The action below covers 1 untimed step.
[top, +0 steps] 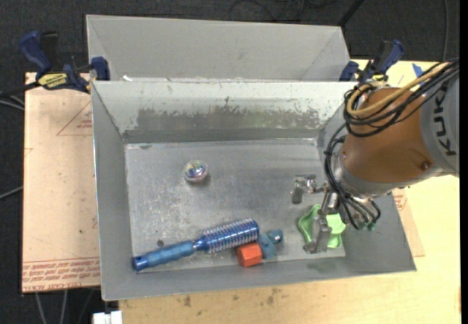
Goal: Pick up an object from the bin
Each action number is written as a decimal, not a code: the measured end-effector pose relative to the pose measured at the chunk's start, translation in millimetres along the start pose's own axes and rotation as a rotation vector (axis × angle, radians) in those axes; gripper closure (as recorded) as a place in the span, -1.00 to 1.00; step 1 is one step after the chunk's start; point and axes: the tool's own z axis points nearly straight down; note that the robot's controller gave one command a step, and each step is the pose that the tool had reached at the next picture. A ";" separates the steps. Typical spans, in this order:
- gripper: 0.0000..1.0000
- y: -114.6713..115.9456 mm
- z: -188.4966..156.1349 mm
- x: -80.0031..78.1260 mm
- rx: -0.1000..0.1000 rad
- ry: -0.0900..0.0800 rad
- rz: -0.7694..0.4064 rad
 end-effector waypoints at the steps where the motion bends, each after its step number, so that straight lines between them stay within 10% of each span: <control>1: -1.00 -68.2 77.7 -30.4 0.000 0.002 -0.243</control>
Offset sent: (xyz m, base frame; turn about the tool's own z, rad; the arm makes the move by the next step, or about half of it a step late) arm 0.0337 -0.0660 -0.0761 -0.2480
